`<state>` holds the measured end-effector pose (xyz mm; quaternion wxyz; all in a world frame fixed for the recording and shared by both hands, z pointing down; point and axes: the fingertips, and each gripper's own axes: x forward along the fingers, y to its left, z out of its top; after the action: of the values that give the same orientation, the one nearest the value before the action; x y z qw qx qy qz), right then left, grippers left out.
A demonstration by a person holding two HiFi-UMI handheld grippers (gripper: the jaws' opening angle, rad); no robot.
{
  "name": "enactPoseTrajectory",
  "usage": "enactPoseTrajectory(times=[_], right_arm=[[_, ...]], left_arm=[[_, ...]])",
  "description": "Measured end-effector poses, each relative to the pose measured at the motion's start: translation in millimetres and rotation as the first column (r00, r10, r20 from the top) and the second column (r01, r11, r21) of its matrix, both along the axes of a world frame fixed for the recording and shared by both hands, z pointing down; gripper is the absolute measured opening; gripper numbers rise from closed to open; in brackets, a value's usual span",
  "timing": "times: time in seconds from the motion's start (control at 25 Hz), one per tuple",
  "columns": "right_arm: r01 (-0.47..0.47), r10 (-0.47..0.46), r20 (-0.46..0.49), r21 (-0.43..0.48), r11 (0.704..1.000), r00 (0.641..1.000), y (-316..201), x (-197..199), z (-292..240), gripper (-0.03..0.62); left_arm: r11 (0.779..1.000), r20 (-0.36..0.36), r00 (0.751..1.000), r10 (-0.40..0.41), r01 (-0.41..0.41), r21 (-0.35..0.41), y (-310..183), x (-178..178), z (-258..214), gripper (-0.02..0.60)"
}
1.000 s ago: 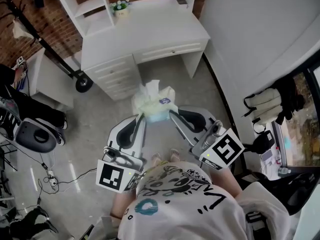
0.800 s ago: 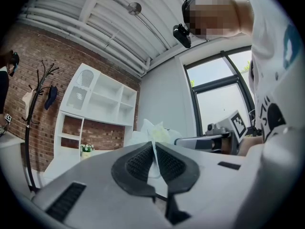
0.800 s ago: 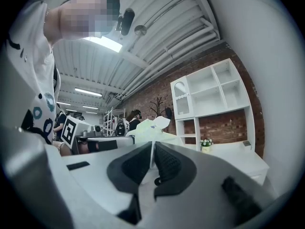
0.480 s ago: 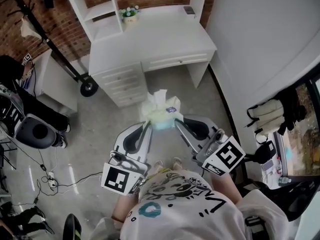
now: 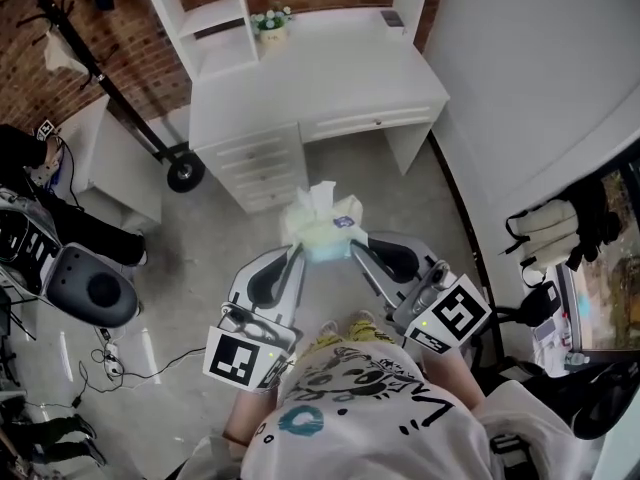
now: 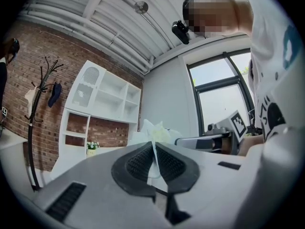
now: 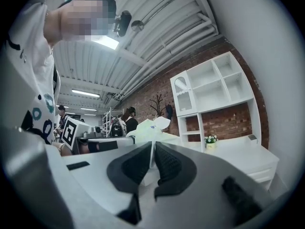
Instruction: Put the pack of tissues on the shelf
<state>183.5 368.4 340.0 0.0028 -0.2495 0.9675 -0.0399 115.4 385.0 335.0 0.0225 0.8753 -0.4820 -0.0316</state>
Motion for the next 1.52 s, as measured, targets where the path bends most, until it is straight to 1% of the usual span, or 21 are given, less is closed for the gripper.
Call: enactPoseTrajectory(times=[0.08, 0.36, 0.6, 0.84, 0.92, 1.16, 1.32, 1.52], right_arm=[[0.000, 0.000, -0.005, -0.008, 1.000, 1.000, -8, -7, 2, 0.034], [0.014, -0.014, -0.001, -0.009, 1.000, 1.000, -41, -18, 7, 0.034], [0.050, -0.050, 0.008, 0.007, 0.999, 0.999, -101, -28, 6, 0.034], [0.082, -0.083, 0.016, 0.027, 0.996, 0.996, -171, -41, -8, 0.035], [0.090, -0.090, 0.018, 0.028, 0.996, 0.996, -194, -42, -11, 0.035], [0.112, -0.113, 0.019, 0.028, 0.993, 0.993, -253, -46, -11, 0.035], [0.119, -0.120, 0.027, 0.025, 0.993, 0.992, -283, -43, -7, 0.035], [0.136, -0.136, 0.033, 0.009, 0.991, 0.990, -309, -44, -4, 0.035]], left_arm=[[1.000, 0.001, 1.000, 0.004, -0.004, -0.010, -8, -7, 3, 0.020], [1.000, 0.018, 1.000, 0.000, 0.000, 0.002, -40, -17, 7, 0.020], [0.999, 0.002, 0.999, -0.049, 0.049, 0.008, -99, -27, 3, 0.020], [0.997, 0.021, 0.997, -0.075, 0.074, 0.027, -166, -39, -9, 0.020], [0.996, 0.016, 0.996, -0.088, 0.087, 0.032, -189, -40, -13, 0.020], [0.993, 0.011, 0.993, -0.116, 0.116, 0.022, -247, -44, -14, 0.020], [0.992, 0.016, 0.992, -0.127, 0.127, 0.027, -276, -40, -12, 0.020], [0.991, 0.029, 0.990, -0.135, 0.135, 0.015, -298, -40, -7, 0.019]])
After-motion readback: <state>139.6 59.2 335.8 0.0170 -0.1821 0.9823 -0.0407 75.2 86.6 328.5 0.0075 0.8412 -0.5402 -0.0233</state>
